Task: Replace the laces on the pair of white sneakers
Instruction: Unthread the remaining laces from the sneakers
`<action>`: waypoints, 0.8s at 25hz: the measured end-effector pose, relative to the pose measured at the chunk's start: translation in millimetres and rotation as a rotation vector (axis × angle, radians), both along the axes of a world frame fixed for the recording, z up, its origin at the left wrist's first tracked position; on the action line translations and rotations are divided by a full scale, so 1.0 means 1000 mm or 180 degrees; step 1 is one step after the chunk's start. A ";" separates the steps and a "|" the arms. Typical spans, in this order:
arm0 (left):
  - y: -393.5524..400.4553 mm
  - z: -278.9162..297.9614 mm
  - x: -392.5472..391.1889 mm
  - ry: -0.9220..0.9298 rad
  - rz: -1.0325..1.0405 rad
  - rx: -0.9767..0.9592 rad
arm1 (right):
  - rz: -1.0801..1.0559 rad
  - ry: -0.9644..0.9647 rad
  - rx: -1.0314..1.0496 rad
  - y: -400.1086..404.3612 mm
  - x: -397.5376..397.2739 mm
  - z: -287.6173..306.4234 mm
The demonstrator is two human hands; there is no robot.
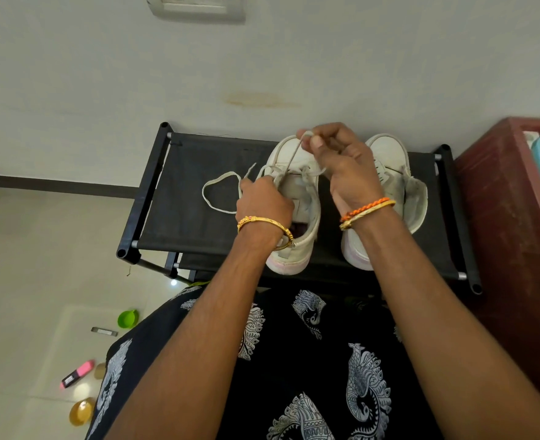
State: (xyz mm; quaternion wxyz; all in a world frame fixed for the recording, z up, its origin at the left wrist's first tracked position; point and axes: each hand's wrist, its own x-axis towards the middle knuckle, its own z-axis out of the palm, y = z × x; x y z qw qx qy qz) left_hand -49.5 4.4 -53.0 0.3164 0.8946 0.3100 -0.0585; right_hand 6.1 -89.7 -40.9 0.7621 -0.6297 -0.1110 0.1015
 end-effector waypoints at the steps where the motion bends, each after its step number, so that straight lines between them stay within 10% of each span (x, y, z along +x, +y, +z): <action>1: 0.000 0.000 0.000 0.0000 0.0004 -0.0011 | -0.0012 0.0121 0.0379 -0.001 0.001 0.003; 4: 0.001 0.001 0.001 0.0035 0.0013 -0.0046 | -0.0343 0.0028 -0.0079 0.002 -0.003 0.009; 12: 0.000 0.001 0.000 0.0000 -0.0059 -0.0011 | 0.0037 -0.1042 -0.3970 0.010 -0.013 -0.010; 20: -0.001 0.002 0.000 0.0026 -0.0056 -0.0027 | -0.0112 -0.0693 -0.3105 0.009 -0.012 -0.013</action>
